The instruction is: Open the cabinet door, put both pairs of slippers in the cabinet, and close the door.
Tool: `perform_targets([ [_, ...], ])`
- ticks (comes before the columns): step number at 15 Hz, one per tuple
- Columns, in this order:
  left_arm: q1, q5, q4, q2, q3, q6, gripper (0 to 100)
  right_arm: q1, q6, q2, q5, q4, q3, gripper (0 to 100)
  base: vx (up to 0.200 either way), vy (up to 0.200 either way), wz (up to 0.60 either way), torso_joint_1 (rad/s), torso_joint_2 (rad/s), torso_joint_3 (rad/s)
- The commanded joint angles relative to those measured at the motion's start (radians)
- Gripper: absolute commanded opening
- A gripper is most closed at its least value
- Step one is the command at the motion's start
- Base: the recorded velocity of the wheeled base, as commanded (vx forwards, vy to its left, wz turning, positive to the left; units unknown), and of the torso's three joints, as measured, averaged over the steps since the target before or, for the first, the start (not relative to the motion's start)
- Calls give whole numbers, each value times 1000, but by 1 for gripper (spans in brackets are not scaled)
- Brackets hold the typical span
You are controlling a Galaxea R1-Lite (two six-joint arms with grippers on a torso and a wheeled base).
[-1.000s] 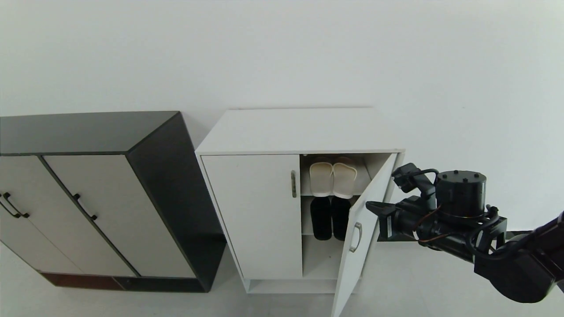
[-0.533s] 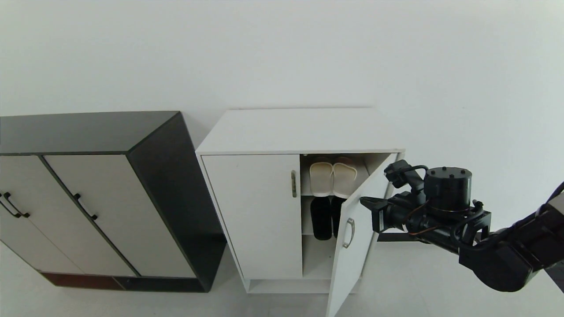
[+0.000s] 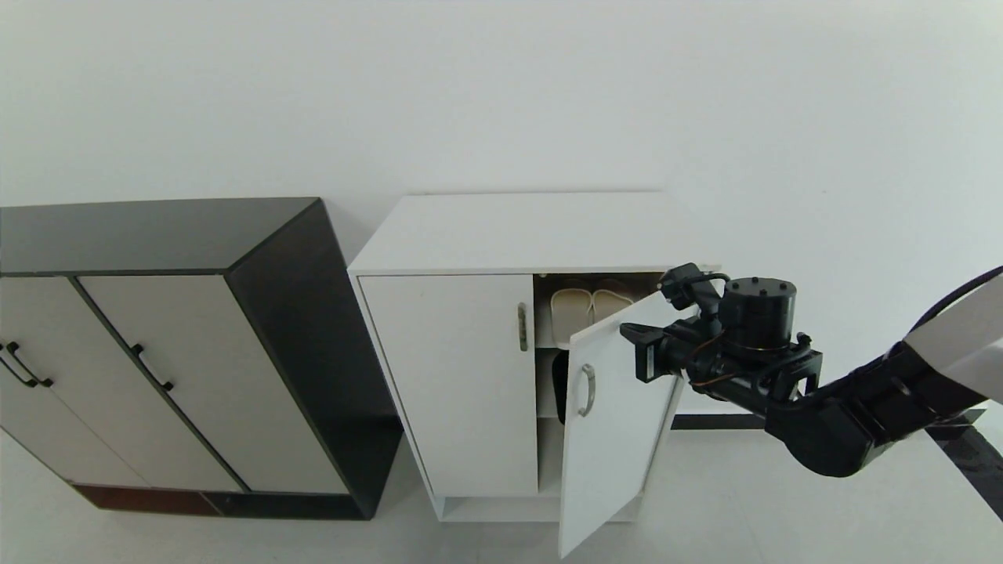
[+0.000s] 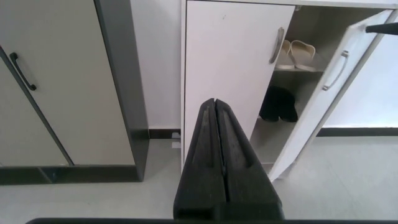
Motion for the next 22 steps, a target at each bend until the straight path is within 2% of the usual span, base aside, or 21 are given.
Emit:
perform_targets([
  [1,0,0,0,0,0,-1,0,-4,2,67,-4,0,-66,0,0,0,0,0,0,0],
  [15,0,0,-2,0,0,-2,0,-85,31,281,-7,6,-316,0,0,0,0,0,0,0],
  [19,0,0,-2,0,0,-4,0,-99,75,296,-7,63,-388,0,0,0,0,0,0,0],
  [22,0,0,-2,0,0,-4,0,-111,75,299,-7,66,-395,0,0,0,0,0,0,0],
])
